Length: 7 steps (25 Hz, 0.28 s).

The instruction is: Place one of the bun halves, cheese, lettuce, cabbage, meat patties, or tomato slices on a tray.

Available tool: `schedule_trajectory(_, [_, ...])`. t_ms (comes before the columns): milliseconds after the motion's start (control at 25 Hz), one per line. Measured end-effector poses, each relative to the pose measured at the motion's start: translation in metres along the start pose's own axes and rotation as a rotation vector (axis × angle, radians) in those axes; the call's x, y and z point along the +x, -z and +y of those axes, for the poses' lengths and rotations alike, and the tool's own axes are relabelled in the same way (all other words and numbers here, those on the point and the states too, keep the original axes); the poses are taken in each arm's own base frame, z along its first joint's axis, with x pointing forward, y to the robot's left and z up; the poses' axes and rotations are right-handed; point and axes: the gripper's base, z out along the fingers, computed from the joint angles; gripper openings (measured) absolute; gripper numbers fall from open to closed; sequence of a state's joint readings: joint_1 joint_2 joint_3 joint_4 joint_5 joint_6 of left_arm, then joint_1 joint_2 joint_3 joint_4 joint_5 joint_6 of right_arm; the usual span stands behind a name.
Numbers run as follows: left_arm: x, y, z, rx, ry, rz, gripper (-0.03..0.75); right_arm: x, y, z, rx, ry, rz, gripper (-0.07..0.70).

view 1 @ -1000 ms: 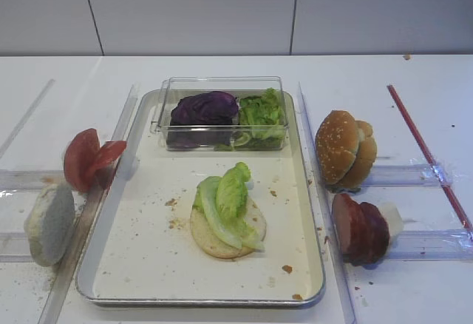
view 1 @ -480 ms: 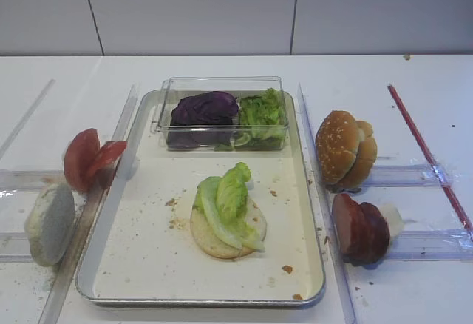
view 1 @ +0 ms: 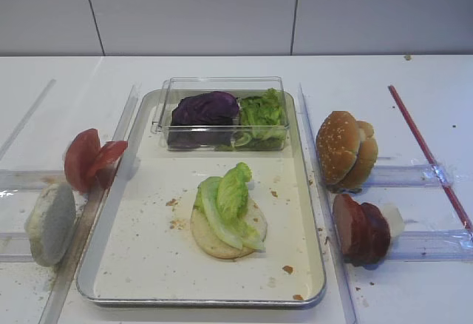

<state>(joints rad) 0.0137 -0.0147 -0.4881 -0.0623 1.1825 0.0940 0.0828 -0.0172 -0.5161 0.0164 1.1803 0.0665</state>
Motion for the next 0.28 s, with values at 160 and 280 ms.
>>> schedule_trajectory(160, [0.0,0.0,0.0,0.0,0.0,0.0,0.365,0.0017,-0.0085,-0.0008,0.005,0.006,-0.012,0.275])
schedule_trajectory(280, [0.0,0.0,0.0,0.0,0.0,0.0,0.365,0.0021,-0.0095,-0.001,0.007,0.013,-0.012,0.274])
